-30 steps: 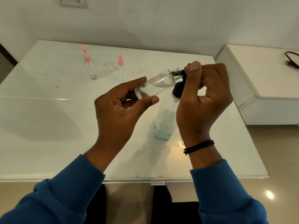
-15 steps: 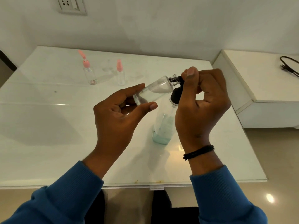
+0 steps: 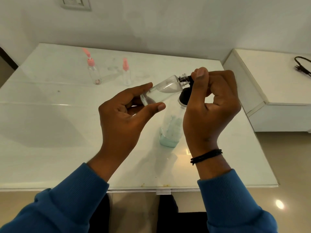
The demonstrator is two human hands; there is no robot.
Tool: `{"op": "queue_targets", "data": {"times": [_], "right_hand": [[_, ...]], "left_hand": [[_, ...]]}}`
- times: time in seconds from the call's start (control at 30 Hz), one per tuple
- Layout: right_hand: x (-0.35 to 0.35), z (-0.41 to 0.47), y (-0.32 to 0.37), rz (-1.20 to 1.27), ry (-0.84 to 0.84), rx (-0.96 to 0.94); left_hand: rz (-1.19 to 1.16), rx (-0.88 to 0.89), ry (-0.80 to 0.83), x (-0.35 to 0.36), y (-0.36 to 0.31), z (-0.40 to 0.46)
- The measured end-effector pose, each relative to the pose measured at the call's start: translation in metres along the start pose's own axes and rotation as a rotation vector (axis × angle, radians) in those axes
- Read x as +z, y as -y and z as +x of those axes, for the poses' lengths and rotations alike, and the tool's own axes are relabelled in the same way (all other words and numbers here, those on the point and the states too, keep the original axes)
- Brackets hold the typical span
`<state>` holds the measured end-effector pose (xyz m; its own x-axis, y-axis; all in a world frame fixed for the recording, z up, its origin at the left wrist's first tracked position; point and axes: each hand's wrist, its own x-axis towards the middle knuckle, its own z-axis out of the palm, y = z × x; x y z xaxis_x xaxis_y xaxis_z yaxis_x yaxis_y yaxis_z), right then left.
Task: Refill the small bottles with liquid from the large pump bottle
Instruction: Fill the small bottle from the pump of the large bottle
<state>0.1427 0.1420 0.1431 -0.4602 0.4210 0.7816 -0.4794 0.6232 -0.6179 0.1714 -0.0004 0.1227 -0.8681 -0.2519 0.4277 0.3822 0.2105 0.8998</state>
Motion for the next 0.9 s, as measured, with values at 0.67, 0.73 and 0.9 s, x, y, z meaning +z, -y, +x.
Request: {"op": "queue_targets", "data": {"times": [0.67,0.73,0.9], "right_hand": [[0.0003,0.002,0.0011,0.001,0.015,0.023],[0.0007,0.0013,0.0006,0.008,0.023,0.026],[-0.0019,0.0065,0.0005,-0.004,0.007,0.026]], "left_hand": [[-0.001,-0.003,-0.004,0.0003,0.0015,0.0],[0.002,-0.009,-0.011,-0.0003,0.0017,0.0002],[-0.003,0.007,0.003,0.001,-0.0005,-0.0006]]}}
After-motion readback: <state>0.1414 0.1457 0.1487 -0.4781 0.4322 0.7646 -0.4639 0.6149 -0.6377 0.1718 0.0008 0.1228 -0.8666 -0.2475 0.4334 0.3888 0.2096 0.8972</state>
